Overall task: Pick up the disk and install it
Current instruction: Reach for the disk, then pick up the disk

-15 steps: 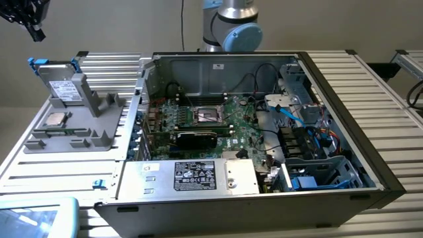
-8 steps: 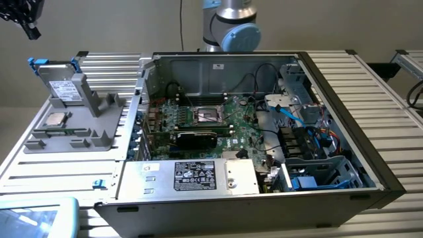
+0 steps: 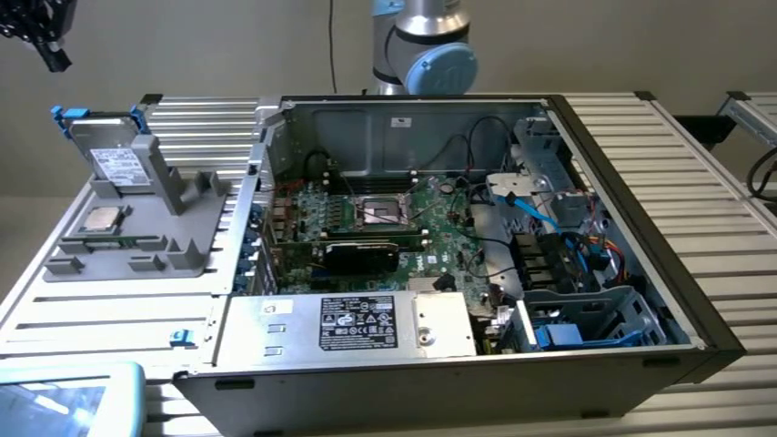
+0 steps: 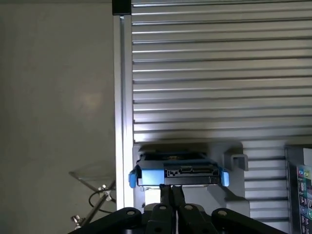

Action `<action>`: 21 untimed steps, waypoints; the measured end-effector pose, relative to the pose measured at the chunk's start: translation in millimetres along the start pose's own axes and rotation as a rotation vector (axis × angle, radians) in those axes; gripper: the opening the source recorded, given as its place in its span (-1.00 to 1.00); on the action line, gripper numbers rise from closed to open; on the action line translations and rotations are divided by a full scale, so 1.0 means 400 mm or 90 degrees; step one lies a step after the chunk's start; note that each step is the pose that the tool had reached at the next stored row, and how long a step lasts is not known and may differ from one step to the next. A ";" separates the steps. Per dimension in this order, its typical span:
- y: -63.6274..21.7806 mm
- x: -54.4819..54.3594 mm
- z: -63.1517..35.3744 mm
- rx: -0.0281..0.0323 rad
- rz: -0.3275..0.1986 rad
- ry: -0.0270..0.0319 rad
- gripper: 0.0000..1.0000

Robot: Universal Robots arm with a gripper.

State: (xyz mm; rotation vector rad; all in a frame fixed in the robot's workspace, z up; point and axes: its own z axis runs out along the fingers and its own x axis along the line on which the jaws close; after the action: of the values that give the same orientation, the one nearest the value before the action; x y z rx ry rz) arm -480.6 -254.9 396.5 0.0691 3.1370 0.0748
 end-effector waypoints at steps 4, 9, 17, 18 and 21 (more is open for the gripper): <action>0.004 0.008 0.003 0.0000 -0.009 0.0004 -0.79; 0.013 0.016 0.005 -0.0016 -0.014 0.0011 -0.79; 0.014 0.017 0.006 -0.0018 -0.015 0.0019 -0.79; 0.014 0.016 0.006 -0.0018 -0.015 0.0019 -0.79; 0.014 0.016 0.006 -0.0018 -0.015 0.0019 -0.79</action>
State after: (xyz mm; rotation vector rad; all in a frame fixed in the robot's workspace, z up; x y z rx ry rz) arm -486.9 -248.8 394.5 0.0316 3.1399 0.0793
